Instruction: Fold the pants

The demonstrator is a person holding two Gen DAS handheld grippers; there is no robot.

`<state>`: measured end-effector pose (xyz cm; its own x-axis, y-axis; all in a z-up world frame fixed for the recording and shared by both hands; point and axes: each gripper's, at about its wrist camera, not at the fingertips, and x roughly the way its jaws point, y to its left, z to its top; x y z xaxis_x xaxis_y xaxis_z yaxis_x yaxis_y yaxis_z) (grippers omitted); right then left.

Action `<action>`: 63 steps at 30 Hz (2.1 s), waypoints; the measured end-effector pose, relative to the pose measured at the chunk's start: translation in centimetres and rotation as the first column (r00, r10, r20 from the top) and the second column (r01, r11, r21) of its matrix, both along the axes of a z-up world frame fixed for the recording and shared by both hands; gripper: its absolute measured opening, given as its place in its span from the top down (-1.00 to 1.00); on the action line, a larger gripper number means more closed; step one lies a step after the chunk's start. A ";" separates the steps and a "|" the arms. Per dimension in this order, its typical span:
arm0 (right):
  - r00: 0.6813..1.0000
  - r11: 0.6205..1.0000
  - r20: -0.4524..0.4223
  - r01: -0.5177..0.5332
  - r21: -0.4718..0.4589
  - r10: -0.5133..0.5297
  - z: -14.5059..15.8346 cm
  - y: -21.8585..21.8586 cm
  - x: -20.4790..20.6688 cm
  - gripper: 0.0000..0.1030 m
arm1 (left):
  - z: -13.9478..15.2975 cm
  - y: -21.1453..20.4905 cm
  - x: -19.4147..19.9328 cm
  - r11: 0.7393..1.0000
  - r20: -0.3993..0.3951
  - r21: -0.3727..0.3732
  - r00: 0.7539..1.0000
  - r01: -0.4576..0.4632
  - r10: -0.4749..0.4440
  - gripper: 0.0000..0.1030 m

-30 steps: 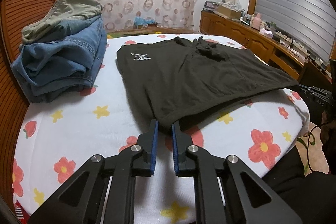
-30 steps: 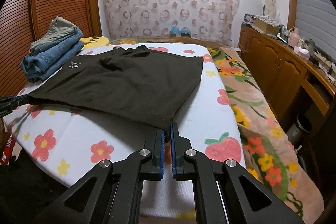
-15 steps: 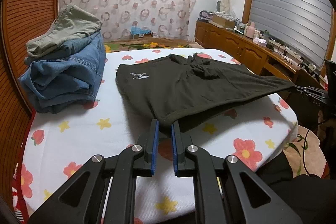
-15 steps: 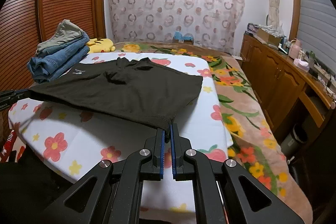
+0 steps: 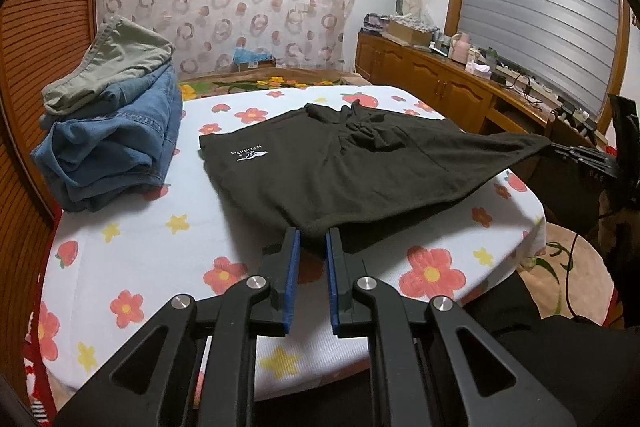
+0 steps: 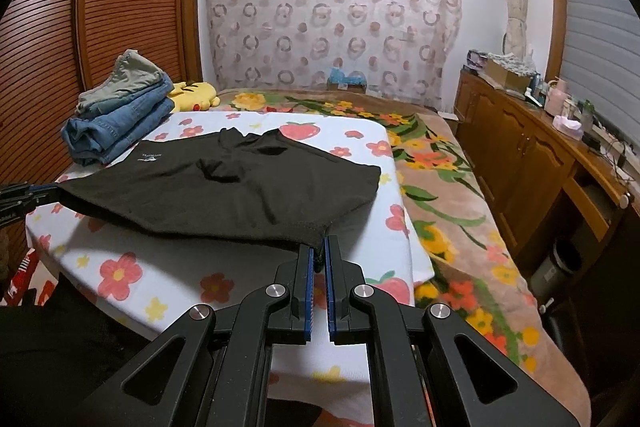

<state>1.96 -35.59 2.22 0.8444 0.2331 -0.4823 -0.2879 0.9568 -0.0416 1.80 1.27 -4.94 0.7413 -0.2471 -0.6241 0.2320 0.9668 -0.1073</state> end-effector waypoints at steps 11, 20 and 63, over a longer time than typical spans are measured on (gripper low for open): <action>1.000 1.000 -0.013 -0.016 0.012 0.017 -1.0 0.6 1.5 0.91 | -1.5 1.3 1.1 0.998 -0.035 0.035 0.998 -0.058 0.059 0.09; 0.999 0.999 -0.013 -0.047 0.014 0.047 -1.2 1.2 1.7 0.91 | -4.5 1.6 2.7 0.998 -0.106 0.054 0.993 -0.039 0.045 -0.50; 0.858 0.861 -0.074 -0.507 0.040 0.508 -1.9 13.0 6.4 0.90 | -3.2 6.1 2.3 0.982 -0.041 0.053 0.983 -0.179 0.182 -0.53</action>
